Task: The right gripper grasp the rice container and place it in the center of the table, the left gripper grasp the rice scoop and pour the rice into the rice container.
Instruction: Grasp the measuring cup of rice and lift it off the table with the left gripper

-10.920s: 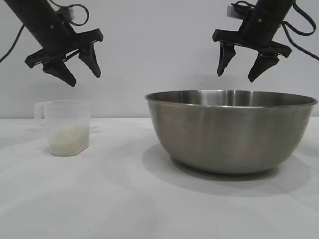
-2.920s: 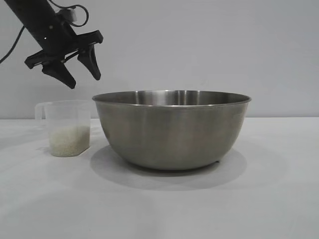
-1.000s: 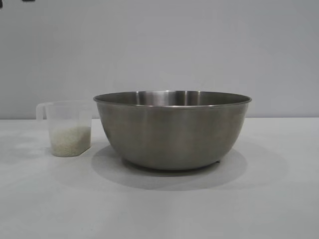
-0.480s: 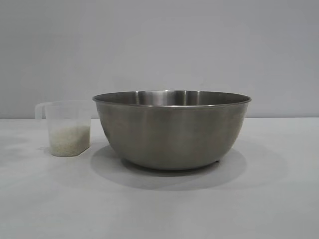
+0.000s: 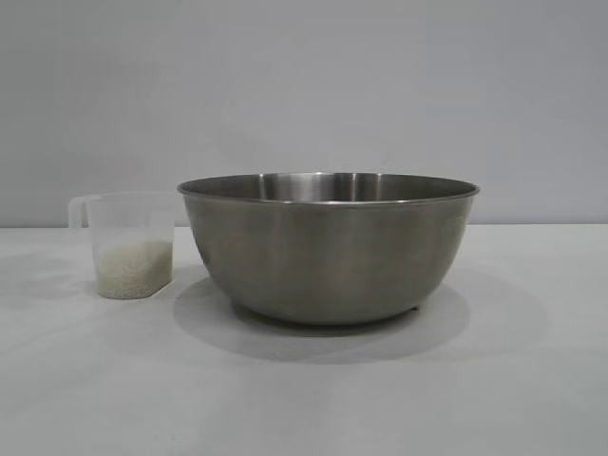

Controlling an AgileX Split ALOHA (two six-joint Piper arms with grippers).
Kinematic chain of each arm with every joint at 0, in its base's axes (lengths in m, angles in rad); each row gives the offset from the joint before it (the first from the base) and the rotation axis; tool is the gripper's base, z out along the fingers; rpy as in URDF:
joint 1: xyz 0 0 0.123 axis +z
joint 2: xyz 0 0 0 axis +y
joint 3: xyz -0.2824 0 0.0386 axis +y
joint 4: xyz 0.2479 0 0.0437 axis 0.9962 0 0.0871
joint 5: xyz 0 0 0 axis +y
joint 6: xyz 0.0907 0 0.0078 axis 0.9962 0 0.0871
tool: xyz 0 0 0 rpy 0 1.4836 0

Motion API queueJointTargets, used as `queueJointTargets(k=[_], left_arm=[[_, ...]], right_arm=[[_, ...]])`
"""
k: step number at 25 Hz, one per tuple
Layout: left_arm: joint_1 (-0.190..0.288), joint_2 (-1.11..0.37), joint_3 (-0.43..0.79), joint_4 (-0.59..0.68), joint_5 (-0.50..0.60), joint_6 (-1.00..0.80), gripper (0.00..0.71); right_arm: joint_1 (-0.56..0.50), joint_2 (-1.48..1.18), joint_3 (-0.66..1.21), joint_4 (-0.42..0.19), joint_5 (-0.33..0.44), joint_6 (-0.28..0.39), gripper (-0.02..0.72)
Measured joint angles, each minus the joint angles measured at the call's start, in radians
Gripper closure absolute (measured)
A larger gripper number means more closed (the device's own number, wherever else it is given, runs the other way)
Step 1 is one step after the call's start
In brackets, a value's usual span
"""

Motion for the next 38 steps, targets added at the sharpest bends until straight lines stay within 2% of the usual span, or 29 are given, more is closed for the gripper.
queueJointTargets(k=[3,4,15,18,20,28,34,38], left_arm=[[0.000,0.006,0.000,0.005,-0.066,0.000,0.371],[0.000,0.008,0.000,0.012,-0.091,0.000,0.411],[0.000,0.080,0.000,0.045,-0.367,0.002,0.396],[0.000,0.117,0.000,0.045,-0.418,0.002,0.396],[0.000,0.137,0.000,0.044,-0.452,0.002,0.332],[0.000,0.191,0.002,0.037,-0.567,0.010,0.338],[0.000,0.201,0.116,0.015,-0.779,0.021,0.338],[0.000,0.201,0.199,-0.001,-0.813,0.021,0.338]], right_arm=[[0.000,0.000,0.000,0.000,0.000,0.000,0.192],[0.000,0.000,0.000,0.000,0.000,0.000,0.192],[0.000,0.000,0.000,0.000,0.000,0.000,0.192],[0.000,0.000,0.000,0.000,0.000,0.000,0.192],[0.000,0.000,0.000,0.000,0.000,0.000,0.192],[0.000,0.000,0.000,0.000,0.000,0.000,0.192],[0.000,0.000,0.000,0.000,0.000,0.000,0.192],[0.000,0.000,0.000,0.000,0.000,0.000,0.192]])
